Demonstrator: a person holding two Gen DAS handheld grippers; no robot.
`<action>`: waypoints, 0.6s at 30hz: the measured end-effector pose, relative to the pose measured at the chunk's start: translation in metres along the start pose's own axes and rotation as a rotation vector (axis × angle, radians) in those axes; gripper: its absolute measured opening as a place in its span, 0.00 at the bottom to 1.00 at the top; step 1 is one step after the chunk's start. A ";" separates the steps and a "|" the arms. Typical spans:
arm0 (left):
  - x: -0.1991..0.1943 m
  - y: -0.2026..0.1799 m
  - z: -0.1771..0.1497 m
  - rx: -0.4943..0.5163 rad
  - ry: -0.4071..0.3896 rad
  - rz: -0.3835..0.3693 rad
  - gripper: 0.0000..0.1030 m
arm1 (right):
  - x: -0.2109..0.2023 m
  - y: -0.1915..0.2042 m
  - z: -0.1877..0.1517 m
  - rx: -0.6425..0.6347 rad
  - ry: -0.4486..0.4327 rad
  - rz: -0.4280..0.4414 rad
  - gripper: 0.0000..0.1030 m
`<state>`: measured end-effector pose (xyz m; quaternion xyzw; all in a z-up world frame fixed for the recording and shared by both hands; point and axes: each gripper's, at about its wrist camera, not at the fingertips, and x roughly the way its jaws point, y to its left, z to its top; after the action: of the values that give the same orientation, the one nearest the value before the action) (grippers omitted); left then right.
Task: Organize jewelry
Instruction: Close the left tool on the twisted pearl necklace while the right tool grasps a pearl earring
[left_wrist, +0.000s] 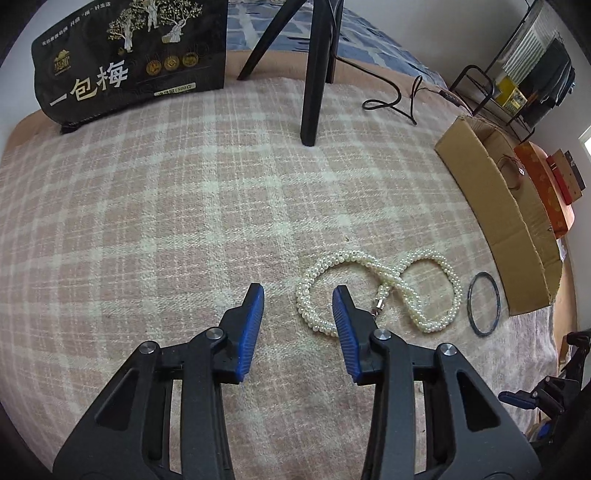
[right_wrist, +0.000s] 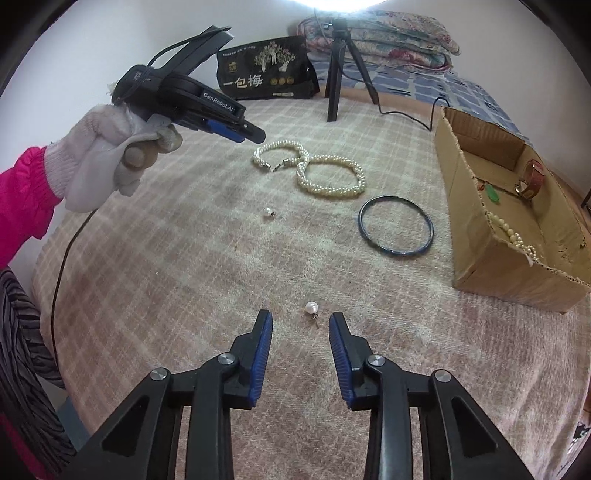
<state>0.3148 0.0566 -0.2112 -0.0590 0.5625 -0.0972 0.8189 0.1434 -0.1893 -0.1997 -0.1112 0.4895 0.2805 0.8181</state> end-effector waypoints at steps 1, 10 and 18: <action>0.001 0.001 0.001 -0.003 0.003 -0.005 0.38 | 0.003 0.000 0.001 -0.004 0.006 -0.003 0.30; -0.002 0.000 0.006 -0.006 -0.011 -0.015 0.38 | 0.014 0.001 0.012 -0.027 0.015 -0.022 0.26; -0.014 0.007 0.002 -0.012 -0.012 -0.038 0.38 | 0.014 0.015 0.043 -0.060 -0.004 0.004 0.26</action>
<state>0.3121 0.0665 -0.1989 -0.0751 0.5567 -0.1092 0.8201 0.1718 -0.1527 -0.1896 -0.1340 0.4795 0.2968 0.8149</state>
